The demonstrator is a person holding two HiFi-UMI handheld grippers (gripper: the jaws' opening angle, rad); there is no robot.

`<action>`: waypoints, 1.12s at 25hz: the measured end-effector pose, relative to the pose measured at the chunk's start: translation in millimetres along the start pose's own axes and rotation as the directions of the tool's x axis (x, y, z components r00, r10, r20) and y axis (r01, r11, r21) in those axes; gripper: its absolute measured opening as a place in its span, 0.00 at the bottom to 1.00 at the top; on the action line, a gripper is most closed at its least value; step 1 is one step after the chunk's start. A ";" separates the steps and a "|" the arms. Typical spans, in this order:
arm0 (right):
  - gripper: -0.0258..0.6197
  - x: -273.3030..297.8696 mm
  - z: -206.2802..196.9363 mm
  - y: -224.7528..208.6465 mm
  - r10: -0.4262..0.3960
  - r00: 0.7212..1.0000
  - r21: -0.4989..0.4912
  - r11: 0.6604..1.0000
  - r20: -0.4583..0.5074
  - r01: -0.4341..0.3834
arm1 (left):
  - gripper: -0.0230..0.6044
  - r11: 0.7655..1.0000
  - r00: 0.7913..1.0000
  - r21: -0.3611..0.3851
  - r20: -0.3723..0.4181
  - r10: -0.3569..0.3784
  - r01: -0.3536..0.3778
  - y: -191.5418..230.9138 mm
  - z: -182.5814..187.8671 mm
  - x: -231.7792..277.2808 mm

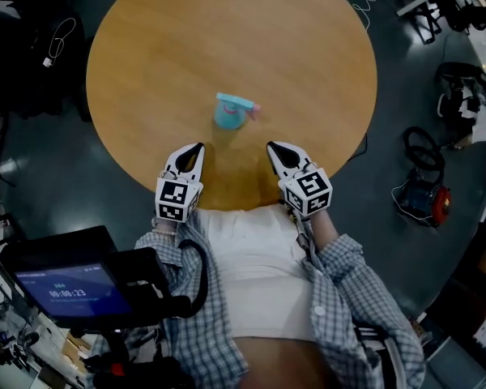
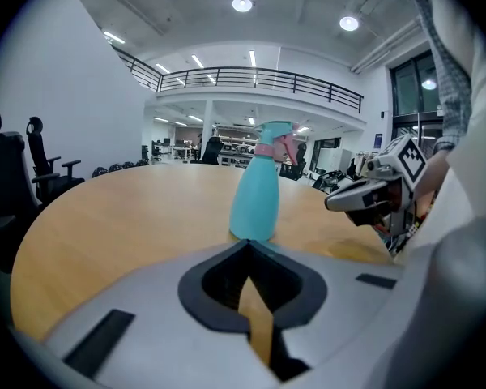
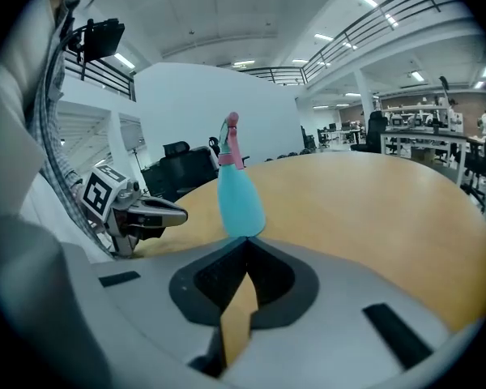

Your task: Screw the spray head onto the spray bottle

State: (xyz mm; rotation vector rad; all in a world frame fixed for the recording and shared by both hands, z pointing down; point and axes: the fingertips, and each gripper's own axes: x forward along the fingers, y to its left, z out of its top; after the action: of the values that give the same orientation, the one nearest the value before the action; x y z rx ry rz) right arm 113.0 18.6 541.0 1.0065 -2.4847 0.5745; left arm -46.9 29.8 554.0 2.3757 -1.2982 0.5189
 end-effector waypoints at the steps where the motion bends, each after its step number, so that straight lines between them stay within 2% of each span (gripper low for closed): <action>1: 0.03 0.7 -0.6 1.2 0.005 1.000 -0.004 1.000 -0.004 -0.005 | 0.04 1.000 1.000 0.003 0.000 -0.005 0.005 -0.7 0.1 0.8; 12: 0.03 10.3 -4.6 5.2 0.026 0.999 -0.012 1.000 -0.022 -0.026 | 0.04 1.000 1.000 0.021 -0.006 -0.017 0.017 -2.7 -0.3 2.9; 28: 0.03 13.1 -6.3 3.9 0.017 0.999 0.006 1.000 -0.029 -0.017 | 0.04 0.999 1.000 -0.030 -0.015 -0.019 0.018 4.1 -8.9 0.0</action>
State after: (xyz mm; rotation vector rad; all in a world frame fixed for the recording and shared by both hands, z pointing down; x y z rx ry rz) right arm 102.8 17.0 552.0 0.9732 -2.4694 0.5972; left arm -51.6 32.2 562.3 2.3532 -1.2675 0.5074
